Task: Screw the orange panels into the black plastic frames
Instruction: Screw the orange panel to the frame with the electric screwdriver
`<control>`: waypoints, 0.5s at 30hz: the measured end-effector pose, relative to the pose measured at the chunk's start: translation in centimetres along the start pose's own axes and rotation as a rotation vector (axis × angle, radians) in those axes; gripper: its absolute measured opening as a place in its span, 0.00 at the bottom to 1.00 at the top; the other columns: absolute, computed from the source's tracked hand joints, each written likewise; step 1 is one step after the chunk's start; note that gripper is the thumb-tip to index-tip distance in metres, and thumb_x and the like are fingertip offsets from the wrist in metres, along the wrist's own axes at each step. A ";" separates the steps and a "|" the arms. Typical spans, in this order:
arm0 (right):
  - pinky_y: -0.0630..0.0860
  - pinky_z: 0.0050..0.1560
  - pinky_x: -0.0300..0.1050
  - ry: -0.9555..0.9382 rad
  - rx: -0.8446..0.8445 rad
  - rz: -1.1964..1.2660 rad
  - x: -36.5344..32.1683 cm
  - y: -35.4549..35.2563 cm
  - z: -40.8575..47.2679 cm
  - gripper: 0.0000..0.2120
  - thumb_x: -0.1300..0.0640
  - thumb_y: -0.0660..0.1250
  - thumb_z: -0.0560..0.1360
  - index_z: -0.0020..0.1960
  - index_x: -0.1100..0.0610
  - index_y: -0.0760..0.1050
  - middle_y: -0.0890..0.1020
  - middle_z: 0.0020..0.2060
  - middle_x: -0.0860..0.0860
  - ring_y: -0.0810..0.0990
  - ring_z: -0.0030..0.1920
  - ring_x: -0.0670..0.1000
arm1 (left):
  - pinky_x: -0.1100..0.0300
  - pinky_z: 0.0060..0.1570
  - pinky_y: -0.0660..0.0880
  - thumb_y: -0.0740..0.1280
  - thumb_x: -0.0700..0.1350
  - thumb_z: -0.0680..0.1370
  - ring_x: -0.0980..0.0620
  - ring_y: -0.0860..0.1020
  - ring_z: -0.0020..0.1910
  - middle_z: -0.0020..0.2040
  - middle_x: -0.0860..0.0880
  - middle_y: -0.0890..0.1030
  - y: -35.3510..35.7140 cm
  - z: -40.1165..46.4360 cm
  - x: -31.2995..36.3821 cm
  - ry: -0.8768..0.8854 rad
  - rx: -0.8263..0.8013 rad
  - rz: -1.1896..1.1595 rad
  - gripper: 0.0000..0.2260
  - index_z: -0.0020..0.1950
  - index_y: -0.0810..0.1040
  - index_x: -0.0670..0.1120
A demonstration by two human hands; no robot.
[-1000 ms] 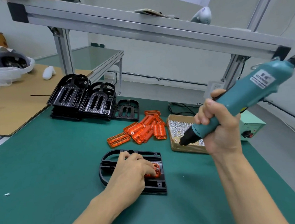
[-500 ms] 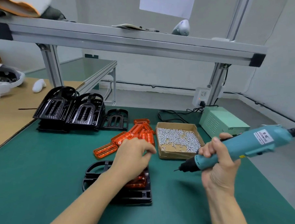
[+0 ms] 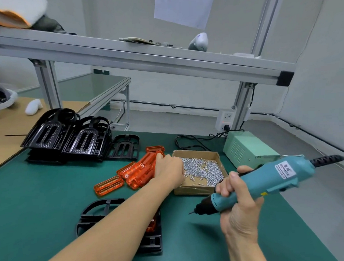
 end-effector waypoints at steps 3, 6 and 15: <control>0.70 0.28 0.40 0.005 -0.002 0.001 0.0 0.0 -0.1 0.08 0.66 0.65 0.68 0.45 0.55 0.73 0.67 0.25 0.49 0.67 0.24 0.48 | 0.51 0.55 0.61 0.68 0.48 0.76 0.47 0.72 0.52 0.49 0.48 0.80 0.3 0.3 0.5 0.002 0.005 0.081 0.05 0.48 0.82 0.50; 0.70 0.28 0.40 0.001 -0.001 -0.003 0.0 0.1 -0.1 0.08 0.66 0.65 0.68 0.44 0.54 0.73 0.67 0.24 0.49 0.67 0.24 0.47 | 0.50 0.57 0.61 0.68 0.45 0.75 0.47 0.73 0.51 0.49 0.48 0.81 0.7 0.3 0.7 0.001 0.014 0.102 0.03 0.47 0.81 0.50; 0.69 0.28 0.40 0.015 -0.006 0.004 0.1 0.1 -0.2 0.09 0.66 0.65 0.68 0.43 0.55 0.73 0.67 0.24 0.49 0.66 0.23 0.48 | 0.48 0.57 0.60 0.68 0.44 0.74 0.47 0.70 0.54 0.50 0.47 0.80 0.7 0.5 0.8 0.003 0.051 0.183 0.08 0.38 0.70 0.50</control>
Point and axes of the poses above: each hand's wrist, its own z-axis towards the middle knuckle, its own y-axis out of the palm, x = y × z, the point moved 4 cm from there along z, towards the middle knuckle
